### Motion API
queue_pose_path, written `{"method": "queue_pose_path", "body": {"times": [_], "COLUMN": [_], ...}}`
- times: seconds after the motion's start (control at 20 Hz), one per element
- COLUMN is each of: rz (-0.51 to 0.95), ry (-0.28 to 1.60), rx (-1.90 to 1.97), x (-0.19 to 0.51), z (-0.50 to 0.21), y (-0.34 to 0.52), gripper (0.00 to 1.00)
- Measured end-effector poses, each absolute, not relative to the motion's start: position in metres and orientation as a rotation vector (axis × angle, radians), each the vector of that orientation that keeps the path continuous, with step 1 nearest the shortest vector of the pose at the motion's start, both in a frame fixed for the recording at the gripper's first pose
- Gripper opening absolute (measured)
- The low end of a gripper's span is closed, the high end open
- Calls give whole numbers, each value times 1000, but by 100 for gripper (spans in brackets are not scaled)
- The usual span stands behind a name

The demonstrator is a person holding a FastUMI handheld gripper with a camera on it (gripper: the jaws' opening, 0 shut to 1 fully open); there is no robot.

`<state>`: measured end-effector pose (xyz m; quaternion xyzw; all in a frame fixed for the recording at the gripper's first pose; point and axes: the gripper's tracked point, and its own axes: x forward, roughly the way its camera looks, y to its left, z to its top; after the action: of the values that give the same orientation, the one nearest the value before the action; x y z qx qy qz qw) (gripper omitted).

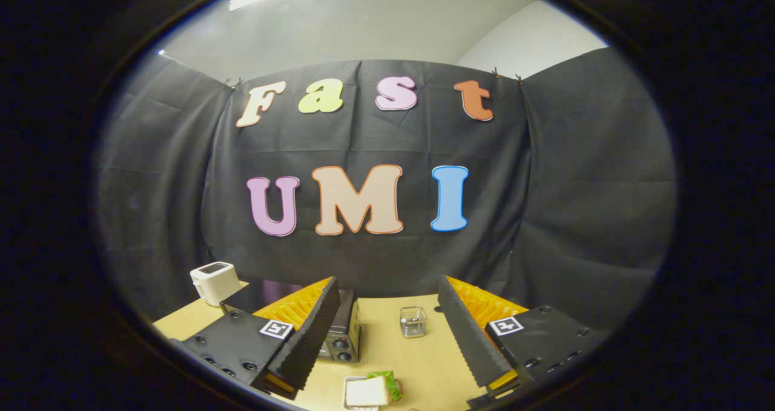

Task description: Open the toaster oven, put the food inside, and close the toaster oven door.

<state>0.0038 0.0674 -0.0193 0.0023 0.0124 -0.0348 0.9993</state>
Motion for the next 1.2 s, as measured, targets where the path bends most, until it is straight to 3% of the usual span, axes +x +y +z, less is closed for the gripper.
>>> {"method": "queue_pose_path", "body": {"times": [0.75,1.2], "rz": [172,104], "ry": [79,55], "rx": [83,49], "x": [67,136], "z": [-162,-217], "y": [267,311], "gripper": [100,100]}}
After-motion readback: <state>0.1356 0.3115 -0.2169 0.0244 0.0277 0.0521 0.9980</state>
